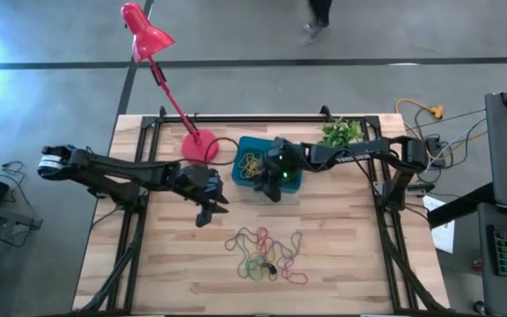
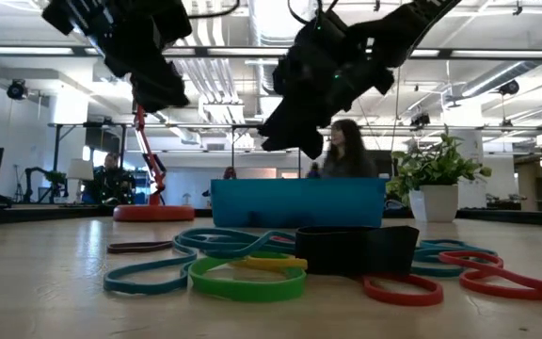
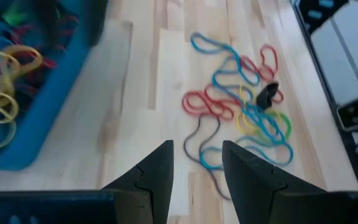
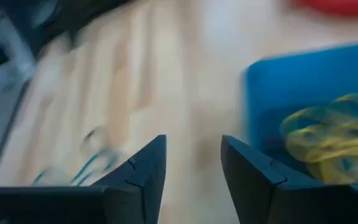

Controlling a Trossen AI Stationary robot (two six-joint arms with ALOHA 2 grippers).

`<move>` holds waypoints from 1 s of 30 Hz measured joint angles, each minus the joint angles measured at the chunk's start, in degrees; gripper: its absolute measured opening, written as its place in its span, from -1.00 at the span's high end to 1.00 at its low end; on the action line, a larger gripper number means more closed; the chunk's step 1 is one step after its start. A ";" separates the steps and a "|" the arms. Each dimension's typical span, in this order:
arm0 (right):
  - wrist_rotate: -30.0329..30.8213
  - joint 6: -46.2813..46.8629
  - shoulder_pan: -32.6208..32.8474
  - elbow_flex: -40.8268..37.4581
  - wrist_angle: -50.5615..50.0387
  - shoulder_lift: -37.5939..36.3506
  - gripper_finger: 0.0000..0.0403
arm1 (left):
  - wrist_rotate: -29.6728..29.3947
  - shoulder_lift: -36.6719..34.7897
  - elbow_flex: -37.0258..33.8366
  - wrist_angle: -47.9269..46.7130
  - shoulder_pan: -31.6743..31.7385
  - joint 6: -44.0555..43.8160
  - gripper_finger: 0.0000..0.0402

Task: Pick and place rubber bands into bin
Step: Put the blue rubber band into the blue bin

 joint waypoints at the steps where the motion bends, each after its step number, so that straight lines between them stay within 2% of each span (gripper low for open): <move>1: -0.93 -0.31 0.94 -0.05 -1.99 -0.33 0.30 | 0.90 0.79 -0.59 1.17 0.00 0.07 0.40; 5: -1.22 -2.29 5.95 -0.19 -10.11 -1.77 0.33 | 5.15 4.78 -3.36 6.71 -0.53 -0.17 0.40; 9: -1.02 -1.49 11.75 -0.72 -15.16 -2.98 0.39 | 5.77 10.01 -3.97 11.45 -3.03 -0.08 0.40; 17: 9.28 3.99 24.06 -1.18 -19.73 -4.53 0.47 | 5.67 20.26 -3.14 16.96 -9.04 -0.12 0.40; 20: 12.90 6.81 27.86 -1.28 -19.76 -4.98 0.48 | 3.61 23.11 -2.25 16.91 -10.70 -2.10 0.40; 27: 23.34 13.84 35.08 -1.80 -22.86 -7.10 0.48 | -6.33 26.90 0.01 17.61 -12.31 -8.19 0.40; 30: 25.82 16.59 37.62 -2.25 -23.80 -8.27 0.47 | -7.66 27.61 0.38 17.54 -12.32 -9.15 0.40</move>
